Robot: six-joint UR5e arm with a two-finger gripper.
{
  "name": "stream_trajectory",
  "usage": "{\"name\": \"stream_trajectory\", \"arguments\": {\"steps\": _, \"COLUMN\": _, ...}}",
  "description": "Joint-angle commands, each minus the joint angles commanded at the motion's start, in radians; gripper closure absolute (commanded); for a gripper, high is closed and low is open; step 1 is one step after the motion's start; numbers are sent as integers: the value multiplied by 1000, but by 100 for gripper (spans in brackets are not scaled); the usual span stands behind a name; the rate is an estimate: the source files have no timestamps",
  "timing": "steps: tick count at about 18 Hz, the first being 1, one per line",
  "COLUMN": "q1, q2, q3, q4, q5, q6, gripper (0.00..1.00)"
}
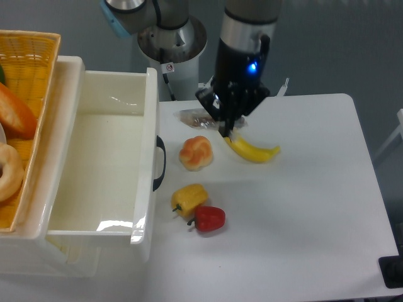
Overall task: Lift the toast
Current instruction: 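Carry the toast over the open white drawer, then lower the toast into the drawer and open the gripper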
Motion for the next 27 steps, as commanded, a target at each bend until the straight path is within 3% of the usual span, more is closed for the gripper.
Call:
{"name": "stream_trajectory", "arguments": {"steps": 12, "q1": -31, "q2": 124, "q3": -28, "q4": -55, "q5": -68, "q6": -71, "gripper": 100}}
{"name": "stream_trajectory", "arguments": {"steps": 19, "q1": -92, "q2": 117, "q3": -43, "q4": -46, "q5": -97, "q6": -95, "gripper": 100}}
{"name": "stream_trajectory", "arguments": {"steps": 23, "q1": -121, "q2": 111, "q3": -70, "q4": 12, "q5": -95, "q6": -130, "gripper": 100}}
{"name": "stream_trajectory", "arguments": {"steps": 27, "q1": -140, "q2": 108, "q3": -94, "q4": 20, "q5": -97, "q6": -130, "gripper": 100}}
